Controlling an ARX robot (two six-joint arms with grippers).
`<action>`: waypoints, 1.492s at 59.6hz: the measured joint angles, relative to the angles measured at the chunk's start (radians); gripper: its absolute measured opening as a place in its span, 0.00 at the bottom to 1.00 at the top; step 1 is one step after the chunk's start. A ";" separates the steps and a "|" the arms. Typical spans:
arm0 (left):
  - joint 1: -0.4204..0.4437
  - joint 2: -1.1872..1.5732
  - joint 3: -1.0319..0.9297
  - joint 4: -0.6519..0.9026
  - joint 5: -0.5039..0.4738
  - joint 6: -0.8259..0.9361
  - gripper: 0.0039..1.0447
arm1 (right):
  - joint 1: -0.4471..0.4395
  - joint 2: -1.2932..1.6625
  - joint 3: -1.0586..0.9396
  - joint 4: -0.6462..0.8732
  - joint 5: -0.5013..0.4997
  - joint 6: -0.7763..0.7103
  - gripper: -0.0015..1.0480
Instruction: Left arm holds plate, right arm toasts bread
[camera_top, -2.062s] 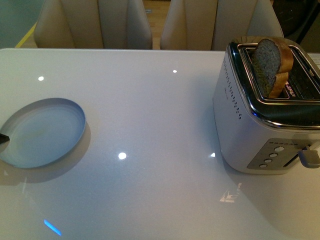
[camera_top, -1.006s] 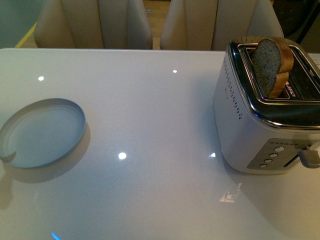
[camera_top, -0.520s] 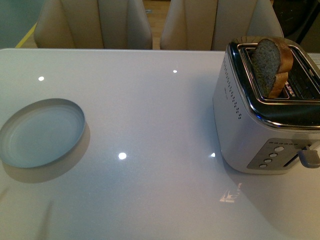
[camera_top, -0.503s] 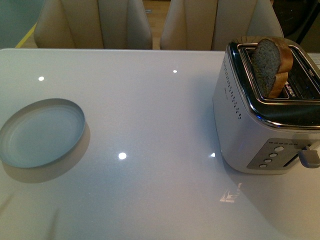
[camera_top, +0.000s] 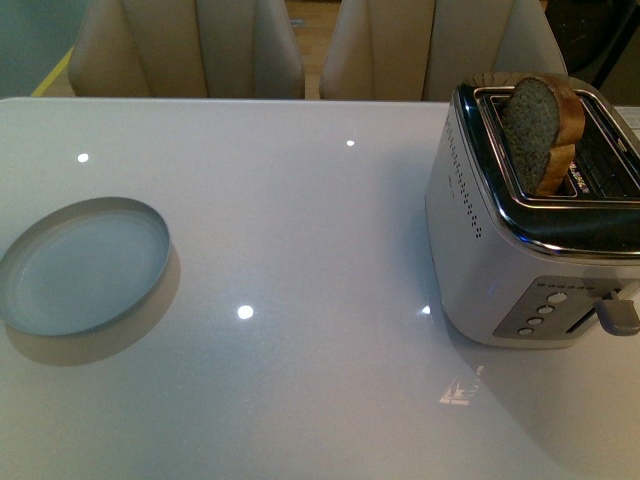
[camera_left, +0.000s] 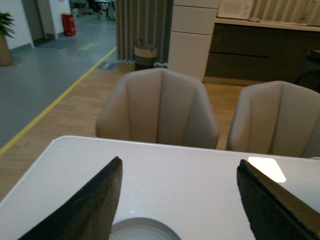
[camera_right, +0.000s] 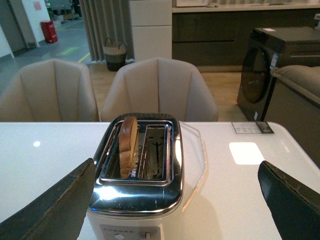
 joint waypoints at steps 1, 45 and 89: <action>0.000 -0.021 -0.014 -0.006 0.000 0.004 0.46 | 0.000 0.000 0.000 0.000 0.000 0.000 0.91; -0.003 -0.560 -0.205 -0.358 0.000 0.018 0.03 | 0.000 0.000 0.000 0.000 0.000 0.000 0.91; -0.003 -0.971 -0.206 -0.747 0.000 0.018 0.03 | 0.000 0.000 0.000 0.000 0.000 0.000 0.91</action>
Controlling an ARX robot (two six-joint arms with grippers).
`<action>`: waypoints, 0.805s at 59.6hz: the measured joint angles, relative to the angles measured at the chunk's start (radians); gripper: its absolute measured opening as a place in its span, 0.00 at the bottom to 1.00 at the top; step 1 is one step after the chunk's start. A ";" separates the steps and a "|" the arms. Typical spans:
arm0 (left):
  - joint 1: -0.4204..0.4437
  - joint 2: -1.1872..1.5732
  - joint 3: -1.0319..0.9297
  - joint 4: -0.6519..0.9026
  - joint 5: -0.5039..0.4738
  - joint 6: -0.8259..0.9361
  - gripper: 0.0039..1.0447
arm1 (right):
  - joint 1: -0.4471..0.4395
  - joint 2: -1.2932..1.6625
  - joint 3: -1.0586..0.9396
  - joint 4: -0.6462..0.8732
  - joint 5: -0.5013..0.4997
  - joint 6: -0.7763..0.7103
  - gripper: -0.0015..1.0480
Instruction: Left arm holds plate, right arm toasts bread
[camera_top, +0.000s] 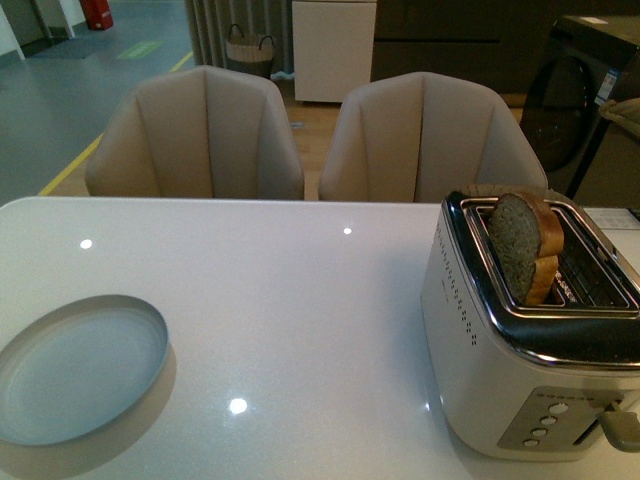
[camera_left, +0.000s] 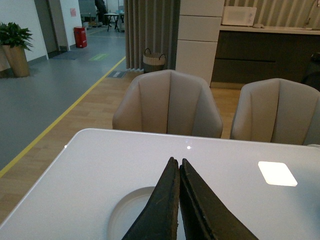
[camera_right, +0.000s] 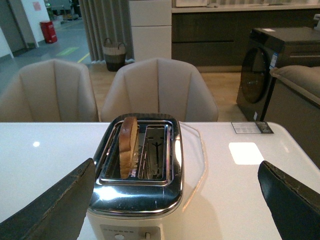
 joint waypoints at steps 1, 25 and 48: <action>0.000 -0.003 0.000 -0.003 0.000 0.000 0.03 | 0.000 0.000 0.000 0.000 0.000 0.000 0.91; 0.000 -0.243 0.000 -0.249 0.000 0.000 0.03 | 0.000 0.000 0.000 0.000 0.000 0.000 0.91; 0.000 -0.246 0.000 -0.251 0.000 0.000 0.14 | 0.000 0.000 0.000 0.000 0.000 0.000 0.91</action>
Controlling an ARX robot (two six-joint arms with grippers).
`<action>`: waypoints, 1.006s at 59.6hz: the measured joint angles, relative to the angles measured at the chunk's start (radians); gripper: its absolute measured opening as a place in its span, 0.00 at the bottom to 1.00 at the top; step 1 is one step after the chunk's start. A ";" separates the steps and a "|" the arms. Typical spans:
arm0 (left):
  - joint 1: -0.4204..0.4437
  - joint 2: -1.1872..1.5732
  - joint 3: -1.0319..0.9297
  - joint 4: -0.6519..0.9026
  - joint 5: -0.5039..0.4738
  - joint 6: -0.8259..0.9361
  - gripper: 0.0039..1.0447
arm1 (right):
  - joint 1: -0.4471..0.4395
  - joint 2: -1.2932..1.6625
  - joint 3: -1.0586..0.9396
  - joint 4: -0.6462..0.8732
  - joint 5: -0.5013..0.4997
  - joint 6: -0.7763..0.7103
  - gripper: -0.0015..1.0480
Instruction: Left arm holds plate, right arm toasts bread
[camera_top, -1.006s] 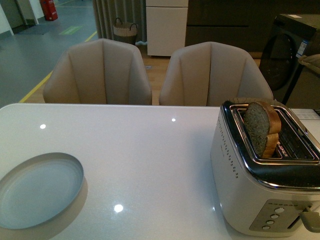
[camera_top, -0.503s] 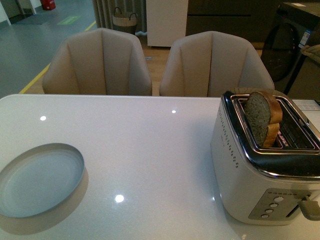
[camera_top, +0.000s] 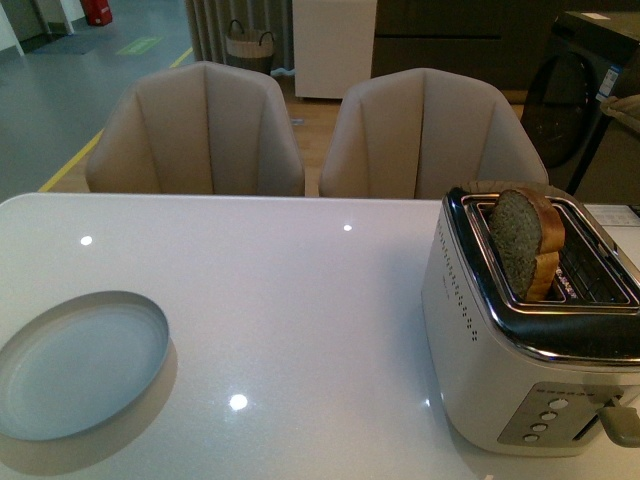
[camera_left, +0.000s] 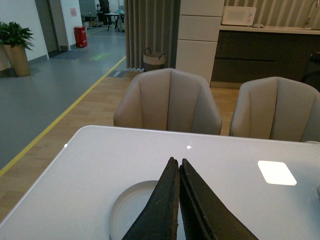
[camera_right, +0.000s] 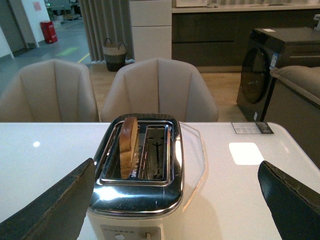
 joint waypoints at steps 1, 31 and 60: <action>0.000 0.000 0.000 0.000 0.000 0.000 0.18 | 0.000 0.000 0.000 0.000 0.000 0.000 0.91; 0.000 0.000 0.000 0.000 0.000 0.002 0.93 | 0.000 0.000 0.000 0.000 0.000 0.000 0.91; 0.000 0.000 0.000 0.000 0.000 0.002 0.93 | 0.000 0.000 0.000 0.000 0.000 0.000 0.91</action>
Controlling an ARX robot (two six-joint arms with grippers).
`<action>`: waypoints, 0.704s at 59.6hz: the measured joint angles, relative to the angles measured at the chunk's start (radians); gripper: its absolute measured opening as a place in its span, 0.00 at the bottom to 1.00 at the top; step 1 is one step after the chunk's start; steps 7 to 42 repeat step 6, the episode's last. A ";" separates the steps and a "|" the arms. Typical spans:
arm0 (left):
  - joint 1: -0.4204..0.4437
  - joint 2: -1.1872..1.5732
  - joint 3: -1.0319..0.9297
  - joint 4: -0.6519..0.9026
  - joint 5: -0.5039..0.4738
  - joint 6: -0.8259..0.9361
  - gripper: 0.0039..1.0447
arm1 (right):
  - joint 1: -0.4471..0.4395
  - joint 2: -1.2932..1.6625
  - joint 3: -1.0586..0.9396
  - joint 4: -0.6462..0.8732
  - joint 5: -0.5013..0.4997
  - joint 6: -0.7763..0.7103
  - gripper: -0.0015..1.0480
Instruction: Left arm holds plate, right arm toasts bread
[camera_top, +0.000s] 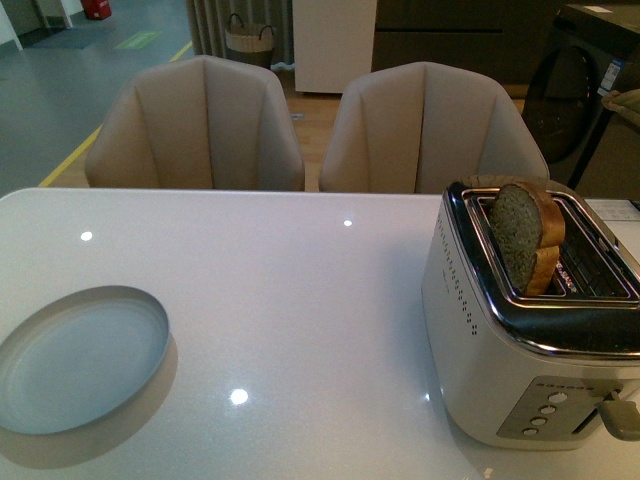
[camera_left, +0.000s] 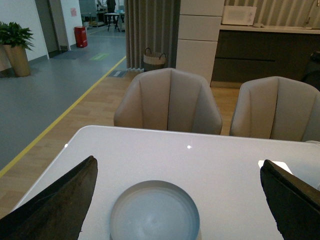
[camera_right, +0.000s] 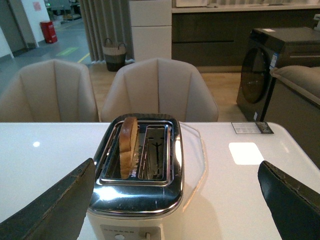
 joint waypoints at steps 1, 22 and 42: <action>0.000 0.000 0.000 0.000 0.000 0.000 0.93 | 0.000 0.000 0.000 0.000 0.000 0.000 0.91; 0.000 0.000 0.000 0.000 0.000 0.000 0.93 | 0.000 0.000 0.000 0.000 0.000 0.000 0.91; 0.000 0.000 0.000 0.000 0.000 0.000 0.93 | 0.000 0.000 0.000 0.000 0.000 0.000 0.91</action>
